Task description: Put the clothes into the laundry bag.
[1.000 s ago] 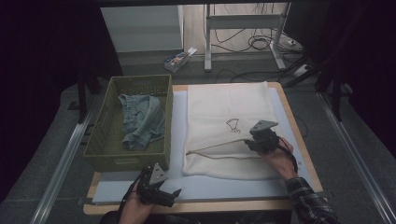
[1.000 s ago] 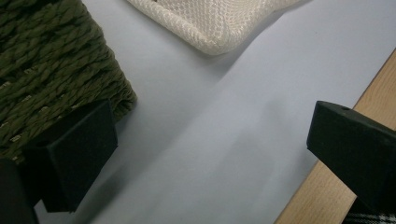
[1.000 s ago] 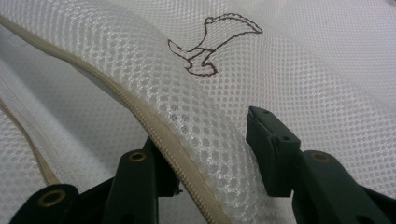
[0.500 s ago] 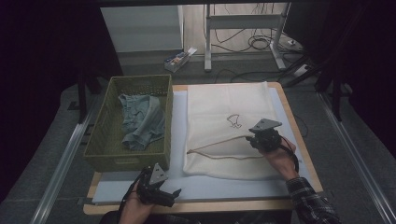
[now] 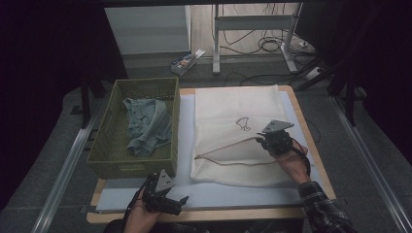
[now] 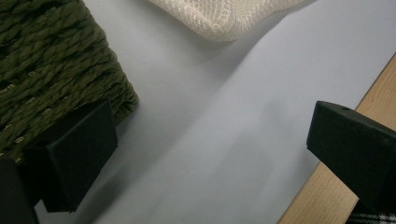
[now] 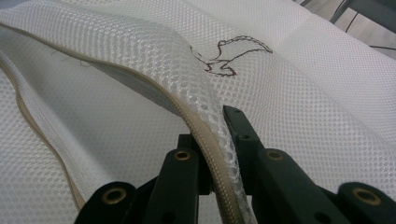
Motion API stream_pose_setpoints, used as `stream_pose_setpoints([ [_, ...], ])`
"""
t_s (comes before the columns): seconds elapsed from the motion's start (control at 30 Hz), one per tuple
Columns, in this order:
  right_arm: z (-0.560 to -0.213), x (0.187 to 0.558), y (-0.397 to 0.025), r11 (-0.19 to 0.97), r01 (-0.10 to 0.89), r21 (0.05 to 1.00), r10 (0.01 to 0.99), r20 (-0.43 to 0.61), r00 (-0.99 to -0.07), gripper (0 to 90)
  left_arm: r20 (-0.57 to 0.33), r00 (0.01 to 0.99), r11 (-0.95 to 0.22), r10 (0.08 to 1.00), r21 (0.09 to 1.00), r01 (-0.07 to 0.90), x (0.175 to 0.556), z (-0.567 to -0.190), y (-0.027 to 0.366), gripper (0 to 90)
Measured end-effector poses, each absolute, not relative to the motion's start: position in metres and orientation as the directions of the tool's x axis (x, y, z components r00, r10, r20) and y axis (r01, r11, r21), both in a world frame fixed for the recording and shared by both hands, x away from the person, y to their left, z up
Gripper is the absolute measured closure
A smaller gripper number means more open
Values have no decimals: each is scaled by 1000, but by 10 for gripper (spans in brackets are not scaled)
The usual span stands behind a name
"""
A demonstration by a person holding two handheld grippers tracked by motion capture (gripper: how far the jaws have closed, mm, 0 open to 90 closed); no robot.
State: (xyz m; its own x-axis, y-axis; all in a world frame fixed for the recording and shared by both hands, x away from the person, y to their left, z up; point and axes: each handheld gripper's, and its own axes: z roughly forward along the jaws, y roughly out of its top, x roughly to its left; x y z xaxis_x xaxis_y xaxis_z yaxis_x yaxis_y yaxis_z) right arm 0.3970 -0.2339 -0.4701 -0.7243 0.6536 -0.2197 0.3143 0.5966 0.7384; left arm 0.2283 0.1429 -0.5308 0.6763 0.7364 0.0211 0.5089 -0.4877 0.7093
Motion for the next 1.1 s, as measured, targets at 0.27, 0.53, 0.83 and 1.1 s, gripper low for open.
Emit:
stream_pose_setpoints([
  [0.27,-462,398,-232,581,306,754,665,-223,-713,812,25,675,-489,738,710,508,228,-531,143,15],
  [0.53,-455,401,-229,567,303,766,672,-217,-708,810,26,674,-487,738,712,506,228,-530,143,15],
  [0.83,-447,403,-227,546,295,784,679,-208,-704,803,30,673,-487,739,714,503,228,-530,143,15],
  [1.1,-440,406,-224,534,293,793,677,-193,-710,804,34,673,-489,739,714,501,228,-530,143,15],
])
